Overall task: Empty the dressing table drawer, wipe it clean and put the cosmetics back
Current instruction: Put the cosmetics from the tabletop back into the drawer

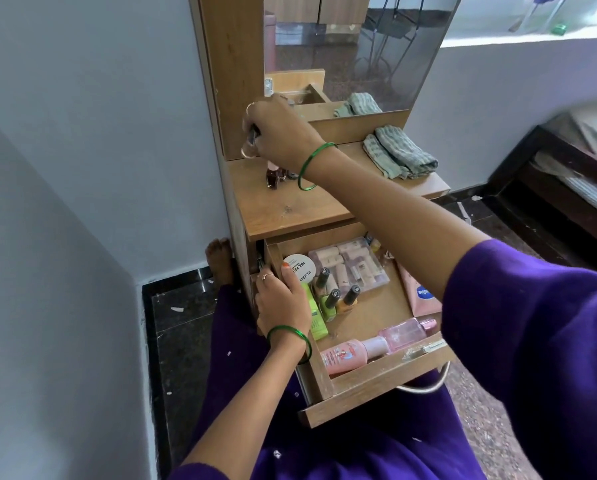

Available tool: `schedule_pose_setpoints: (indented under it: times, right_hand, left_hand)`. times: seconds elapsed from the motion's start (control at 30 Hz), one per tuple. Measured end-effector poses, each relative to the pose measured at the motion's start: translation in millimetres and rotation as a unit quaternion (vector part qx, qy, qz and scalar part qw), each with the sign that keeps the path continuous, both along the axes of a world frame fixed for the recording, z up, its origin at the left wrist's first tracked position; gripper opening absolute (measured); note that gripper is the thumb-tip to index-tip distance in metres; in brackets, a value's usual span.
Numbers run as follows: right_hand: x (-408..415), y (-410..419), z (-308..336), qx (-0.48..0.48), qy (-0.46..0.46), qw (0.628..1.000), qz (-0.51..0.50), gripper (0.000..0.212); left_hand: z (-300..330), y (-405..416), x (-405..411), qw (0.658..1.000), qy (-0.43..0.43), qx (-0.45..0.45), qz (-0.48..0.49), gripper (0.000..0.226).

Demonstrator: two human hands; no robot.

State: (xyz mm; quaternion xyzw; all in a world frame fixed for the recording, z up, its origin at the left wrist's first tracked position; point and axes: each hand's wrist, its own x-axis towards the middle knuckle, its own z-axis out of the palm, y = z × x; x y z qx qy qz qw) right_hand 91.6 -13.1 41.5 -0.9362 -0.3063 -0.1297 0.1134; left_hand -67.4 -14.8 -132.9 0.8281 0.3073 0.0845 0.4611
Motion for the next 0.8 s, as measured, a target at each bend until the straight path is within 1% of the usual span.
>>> schedule_pose_setpoints:
  times: [0.17, 0.23, 0.3, 0.4, 0.57, 0.73, 0.8]
  right_hand:
    - [-7.6, -36.8, 18.7, 0.143, -0.005, 0.99, -0.007, 0.023]
    - [-15.2, -60.6, 21.4, 0.178, -0.009, 0.984, -0.015, 0.02]
    - [-26.8, -90.6, 19.5, 0.191, -0.017, 0.981, -0.03, 0.017]
    - [-48.2, -139.2, 7.2, 0.189, -0.021, 0.979, -0.07, 0.013]
    - [-82.8, -207.9, -31.8, 0.136, 0.062, 0.975, -0.162, 0.017]
    - [-110.8, -244.8, -69.1, 0.11, 0.114, 0.962, -0.22, 0.021]
    - [-116.5, -249.3, -84.1, 0.103, 0.138, 0.959, -0.223, 0.02]
  left_hand:
    - [1.0, 0.5, -0.5, 1.0, 0.0, -0.002, 0.0, 0.04]
    - [1.4, 0.8, -0.3, 1.0, -0.001, -0.005, 0.001, 0.039]
    - [0.6, 1.5, -0.1, 1.0, -0.001, -0.01, 0.004, 0.039]
    - [0.5, 2.0, 0.0, 1.0, 0.002, -0.013, 0.006, 0.038]
    - [-2.4, 3.0, 0.8, 1.0, -0.019, -0.017, 0.004, 0.037]
    - [-6.0, 2.1, 2.5, 1.0, -0.012, -0.014, 0.004, 0.041]
    - [-5.4, 2.1, 2.4, 1.0, -0.019, -0.016, 0.001, 0.04]
